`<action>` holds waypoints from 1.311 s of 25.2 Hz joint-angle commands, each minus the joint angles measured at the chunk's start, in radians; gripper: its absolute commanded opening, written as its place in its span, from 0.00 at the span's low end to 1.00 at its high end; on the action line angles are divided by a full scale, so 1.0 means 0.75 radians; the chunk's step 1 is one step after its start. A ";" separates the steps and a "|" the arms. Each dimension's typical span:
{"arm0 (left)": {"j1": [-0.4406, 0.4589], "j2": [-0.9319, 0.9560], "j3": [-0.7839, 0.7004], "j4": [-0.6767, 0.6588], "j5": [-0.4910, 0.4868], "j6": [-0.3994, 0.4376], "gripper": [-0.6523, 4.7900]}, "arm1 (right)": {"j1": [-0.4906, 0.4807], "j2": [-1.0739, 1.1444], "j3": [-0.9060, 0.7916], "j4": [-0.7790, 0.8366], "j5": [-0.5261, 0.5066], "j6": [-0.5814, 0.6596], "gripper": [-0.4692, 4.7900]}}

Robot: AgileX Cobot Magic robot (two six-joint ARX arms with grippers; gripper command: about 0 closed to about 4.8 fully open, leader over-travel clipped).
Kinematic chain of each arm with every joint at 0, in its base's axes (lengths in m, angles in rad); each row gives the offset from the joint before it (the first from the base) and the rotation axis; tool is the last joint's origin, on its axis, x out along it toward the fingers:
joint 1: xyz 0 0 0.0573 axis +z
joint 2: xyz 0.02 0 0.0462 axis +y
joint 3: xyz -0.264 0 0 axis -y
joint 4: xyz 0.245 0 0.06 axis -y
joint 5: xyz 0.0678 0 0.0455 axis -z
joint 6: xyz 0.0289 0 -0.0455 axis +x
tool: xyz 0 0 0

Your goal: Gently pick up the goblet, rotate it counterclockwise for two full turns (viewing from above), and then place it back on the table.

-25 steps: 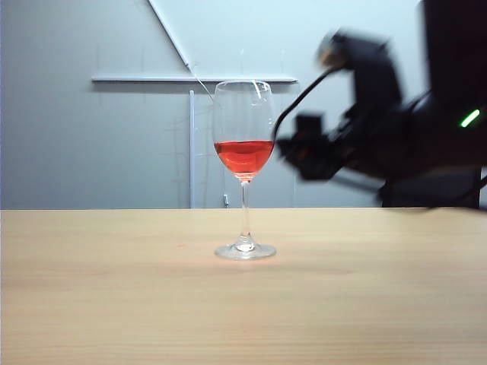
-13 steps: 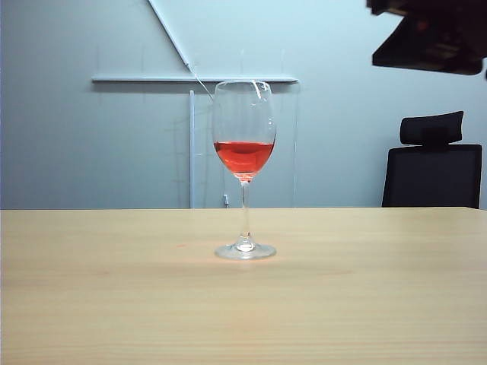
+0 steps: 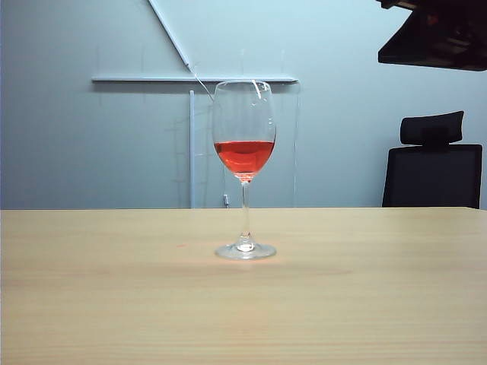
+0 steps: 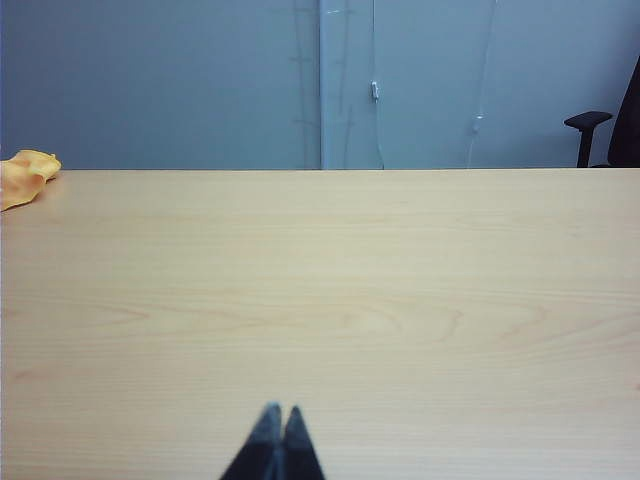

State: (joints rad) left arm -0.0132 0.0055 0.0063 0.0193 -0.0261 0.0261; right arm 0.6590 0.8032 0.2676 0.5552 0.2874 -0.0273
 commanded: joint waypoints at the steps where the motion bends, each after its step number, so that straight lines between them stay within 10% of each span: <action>1: 0.001 0.001 0.004 0.015 0.005 0.001 0.11 | 0.000 -0.003 0.007 0.023 0.012 -0.003 0.09; 8: 0.001 0.001 0.004 0.016 0.005 0.001 0.11 | -0.061 -0.169 0.006 -0.182 0.095 0.001 0.09; 14: 0.001 0.001 0.004 0.016 0.006 0.001 0.11 | -0.519 -0.497 -0.040 -0.572 -0.350 0.046 0.09; 25: 0.001 0.001 0.004 0.015 0.005 0.001 0.11 | -1.022 -1.056 -0.348 -0.618 -0.602 0.175 0.09; 33: 0.001 0.001 0.004 0.016 0.005 0.001 0.11 | -0.993 -1.072 -0.356 -0.695 -0.436 0.174 0.09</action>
State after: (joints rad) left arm -0.0128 0.0055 0.0063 0.0189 -0.0261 0.0261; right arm -0.0925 0.0010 0.0051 0.0181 -0.0731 0.1009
